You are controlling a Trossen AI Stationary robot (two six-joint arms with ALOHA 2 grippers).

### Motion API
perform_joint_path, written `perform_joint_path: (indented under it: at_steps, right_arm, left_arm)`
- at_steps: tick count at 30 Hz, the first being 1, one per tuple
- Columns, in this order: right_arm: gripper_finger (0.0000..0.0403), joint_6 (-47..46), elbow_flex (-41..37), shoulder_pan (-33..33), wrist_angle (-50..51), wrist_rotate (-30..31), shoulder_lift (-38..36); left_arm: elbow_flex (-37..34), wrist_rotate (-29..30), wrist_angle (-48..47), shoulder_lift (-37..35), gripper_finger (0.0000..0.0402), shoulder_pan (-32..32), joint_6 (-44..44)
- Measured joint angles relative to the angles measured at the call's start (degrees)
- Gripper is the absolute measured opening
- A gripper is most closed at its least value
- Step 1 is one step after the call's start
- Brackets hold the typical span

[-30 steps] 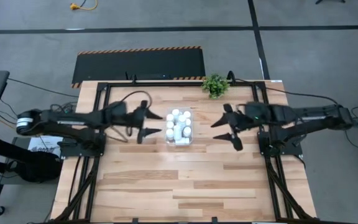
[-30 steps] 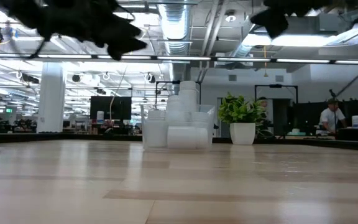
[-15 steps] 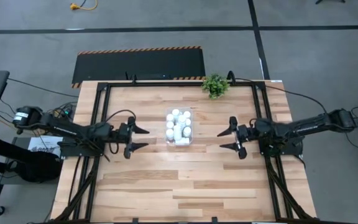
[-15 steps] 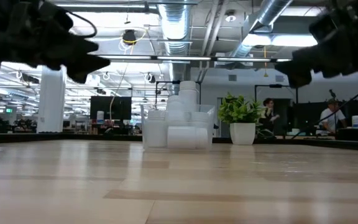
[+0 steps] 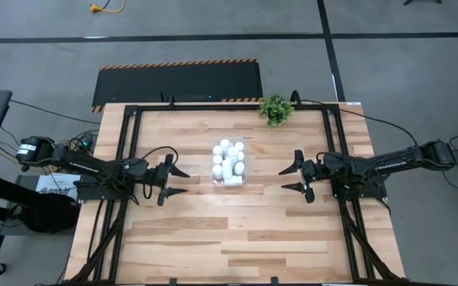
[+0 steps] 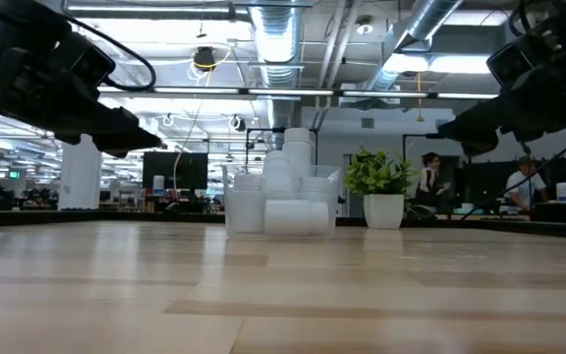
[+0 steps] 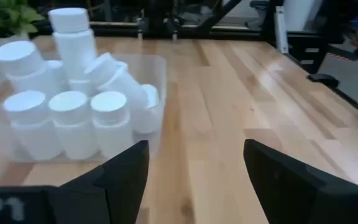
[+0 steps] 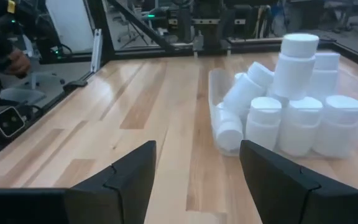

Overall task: Pick and place pill bottles into a basket
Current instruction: Return to Home Position

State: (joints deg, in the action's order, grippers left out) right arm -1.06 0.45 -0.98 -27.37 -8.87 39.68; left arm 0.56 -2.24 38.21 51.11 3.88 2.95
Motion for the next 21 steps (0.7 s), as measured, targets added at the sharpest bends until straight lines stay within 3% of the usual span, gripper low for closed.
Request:
perform_joint_path:
  at_steps: [5,18,21]
  right_arm:
    - [0.0225,-0.44,-0.03,1.1,0.73,0.01,0.85]
    - [0.0225,-0.48,-0.07,1.12,2.09,-0.04,0.85]
    - [0.0225,-9.03,0.34,1.23,1.45,1.67,0.81]
  left_arm:
    - [-0.04,-1.04,0.39,-0.11,0.0252,-1.67,0.02]
    - [-0.13,-12.98,2.17,-0.26,0.0252,-1.85,0.66]
    - [-0.13,-12.44,2.2,-0.26,0.0252,-1.85,1.89]
